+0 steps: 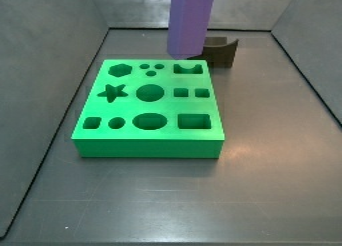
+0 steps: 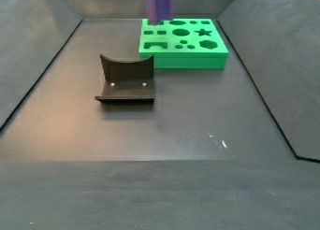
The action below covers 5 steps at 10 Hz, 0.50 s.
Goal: Insert the arch object.
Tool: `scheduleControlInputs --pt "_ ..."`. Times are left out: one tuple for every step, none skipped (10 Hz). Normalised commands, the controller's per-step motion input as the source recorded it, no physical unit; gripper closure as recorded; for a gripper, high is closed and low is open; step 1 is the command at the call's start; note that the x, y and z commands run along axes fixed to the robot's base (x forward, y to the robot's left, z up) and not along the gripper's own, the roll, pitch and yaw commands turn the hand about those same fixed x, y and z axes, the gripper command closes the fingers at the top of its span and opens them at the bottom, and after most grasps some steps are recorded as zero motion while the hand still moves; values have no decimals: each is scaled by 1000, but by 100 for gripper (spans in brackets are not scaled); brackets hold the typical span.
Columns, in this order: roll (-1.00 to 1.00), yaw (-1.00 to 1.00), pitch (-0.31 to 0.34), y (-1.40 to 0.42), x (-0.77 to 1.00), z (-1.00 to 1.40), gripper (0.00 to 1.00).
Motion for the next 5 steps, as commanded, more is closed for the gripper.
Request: scheduleControlInputs --pt "80 -1000 -11 0 26 -386 100" --pt "64 -1000 -17 11 34 -351 100" --pt "56 -1000 -11 26 46 -340 100" --pt "57 -994 -6 37 54 -343 100" --pt "54 -971 0 54 77 -311 100"
